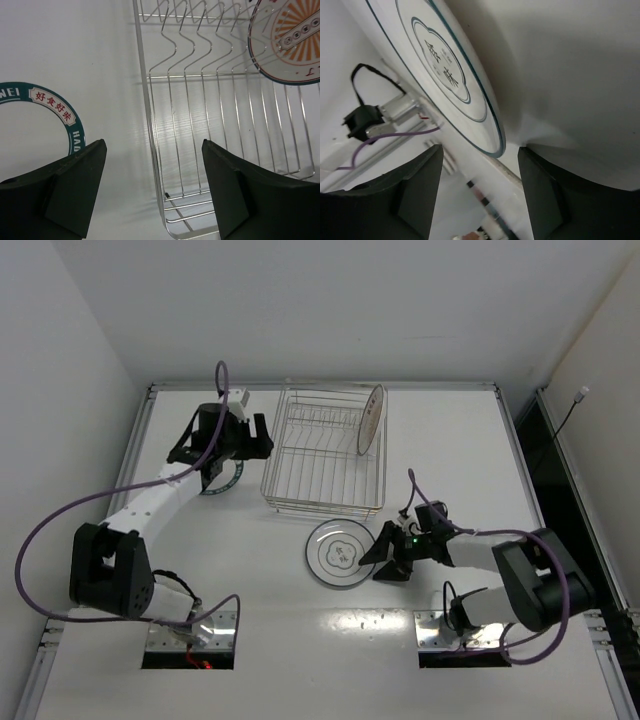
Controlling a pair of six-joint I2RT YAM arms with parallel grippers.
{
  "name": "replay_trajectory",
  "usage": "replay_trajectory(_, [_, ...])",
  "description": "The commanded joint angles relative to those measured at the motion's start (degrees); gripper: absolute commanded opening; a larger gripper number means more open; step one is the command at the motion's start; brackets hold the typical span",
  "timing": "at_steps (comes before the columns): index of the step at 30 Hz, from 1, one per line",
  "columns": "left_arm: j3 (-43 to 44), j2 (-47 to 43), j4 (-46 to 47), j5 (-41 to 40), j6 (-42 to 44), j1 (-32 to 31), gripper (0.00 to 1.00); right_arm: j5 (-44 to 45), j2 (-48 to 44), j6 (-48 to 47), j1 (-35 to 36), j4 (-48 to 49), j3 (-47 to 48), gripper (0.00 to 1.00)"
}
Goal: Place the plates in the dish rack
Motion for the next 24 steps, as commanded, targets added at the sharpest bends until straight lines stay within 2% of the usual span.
replay_trajectory(1, [-1.21,-4.67,1.16,-0.69,-0.24,-0.46,0.75,4.34,4.94,4.28,-0.07,11.64,-3.67,0.59])
replay_trajectory(2, [-1.21,-5.46,0.55,-1.57,0.28,-0.46,0.75,5.04,4.95,4.29,-0.07,11.65,-3.67,0.55])
replay_trajectory(3, [-1.91,-5.47,-0.07,-2.45,0.90,-0.46,0.75,5.57,4.95,4.81,-0.07,10.96,-3.67,0.45])
replay_trajectory(6, [-2.52,-7.66,-0.60,-3.87,0.90,-0.46,0.75,7.15,4.07,4.82,-0.60,7.19,-2.01,0.26])
replay_trajectory(7, [-2.53,-7.66,-0.60,-3.87,0.90,-0.46,0.77,7.16,2.51,3.43,-1.29,5.60,-1.22,0.04])
replay_trajectory(8, [-2.53,-8.36,-0.60,-4.39,0.90,-0.46,0.77,7.16,1.45,2.89,-1.82,4.20,0.09,0.00])
replay_trajectory(11, [-2.53,-8.98,-1.12,-5.88,1.43,-0.99,0.77,8.99,-3.73,-1.22,-1.83,-6.24,4.04,0.00])
replay_trajectory(12, [-2.53,-10.20,-1.13,-7.02,1.43,-0.99,0.77,10.13,-7.84,-2.81,-1.83,-14.63,5.37,0.00])
replay_trajectory(14, [-3.15,-11.17,-1.65,-9.04,1.96,-1.60,0.79,12.69,-11.82,-7.65,-1.83,-21.98,8.10,0.00])
replay_trajectory(15, [-3.75,-11.18,-1.66,-11.31,1.96,-2.30,0.83,12.69,-15.93,-9.14,-1.83,-27.49,8.63,0.00])
replay_trajectory(18, [-3.76,-12.67,-1.66,-12.83,1.96,-2.92,0.84,16.71,-25.41,-13.37,-1.13,-40.32,12.84,0.00])
replay_trajectory(21, [-3.76,-12.15,-2.18,-15.01,1.26,-2.92,0.84,20.06,-32.47,-16.53,-1.12,-48.96,18.28,0.00])
replay_trajectory(24, [-3.23,-11.53,-3.76,-18.70,0.12,-2.92,0.84,24.90,-39.86,-17.77,-1.12,-60.81,29.06,0.00])
